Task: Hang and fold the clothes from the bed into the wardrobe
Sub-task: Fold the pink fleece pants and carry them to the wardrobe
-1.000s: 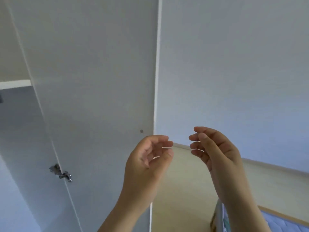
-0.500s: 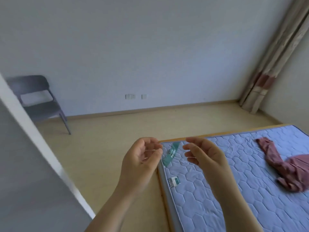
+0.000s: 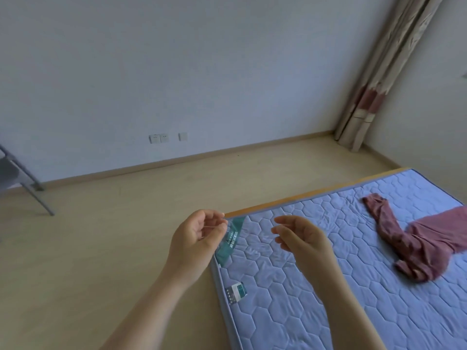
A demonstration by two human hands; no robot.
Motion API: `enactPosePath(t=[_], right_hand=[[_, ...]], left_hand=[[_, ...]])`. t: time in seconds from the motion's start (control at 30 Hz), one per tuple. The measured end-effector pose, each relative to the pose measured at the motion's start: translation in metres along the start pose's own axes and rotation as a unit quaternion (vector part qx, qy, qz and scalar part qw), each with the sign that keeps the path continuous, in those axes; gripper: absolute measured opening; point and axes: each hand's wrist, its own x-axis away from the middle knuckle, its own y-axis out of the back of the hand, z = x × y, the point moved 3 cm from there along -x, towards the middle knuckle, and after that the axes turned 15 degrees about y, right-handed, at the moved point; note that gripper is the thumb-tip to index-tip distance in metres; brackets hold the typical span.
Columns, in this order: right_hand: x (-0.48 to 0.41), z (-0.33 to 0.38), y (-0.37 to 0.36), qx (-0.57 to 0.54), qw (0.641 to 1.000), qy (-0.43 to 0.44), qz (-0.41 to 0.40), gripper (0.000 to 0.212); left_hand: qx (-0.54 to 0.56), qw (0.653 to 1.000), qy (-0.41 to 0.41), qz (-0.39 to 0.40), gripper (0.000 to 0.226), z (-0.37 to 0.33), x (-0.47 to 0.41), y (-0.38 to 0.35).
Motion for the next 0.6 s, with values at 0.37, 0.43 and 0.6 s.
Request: enactPosePath(t=[0.37,0.43,0.6], right_hand=[[-0.156,-0.032,-0.084,0.002,0.999,-0.037,-0.004,0.015],[-0.19,-0.03,-0.111,0.002,0.999,-0.035,-0.002,0.016],[-0.268,-0.018,-0.176,-0.007,0.999,-0.03,-0.012,0.017]], left_hand=[[-0.038,0.998,-0.009,0.048,0.013,-0.033,-0.183,0.036],[-0.042,0.998,-0.008,0.047,0.012,-0.046,-0.221,0.056],[-0.073,0.995,-0.006,0.066,0.011,-0.081,-0.309,0.105]])
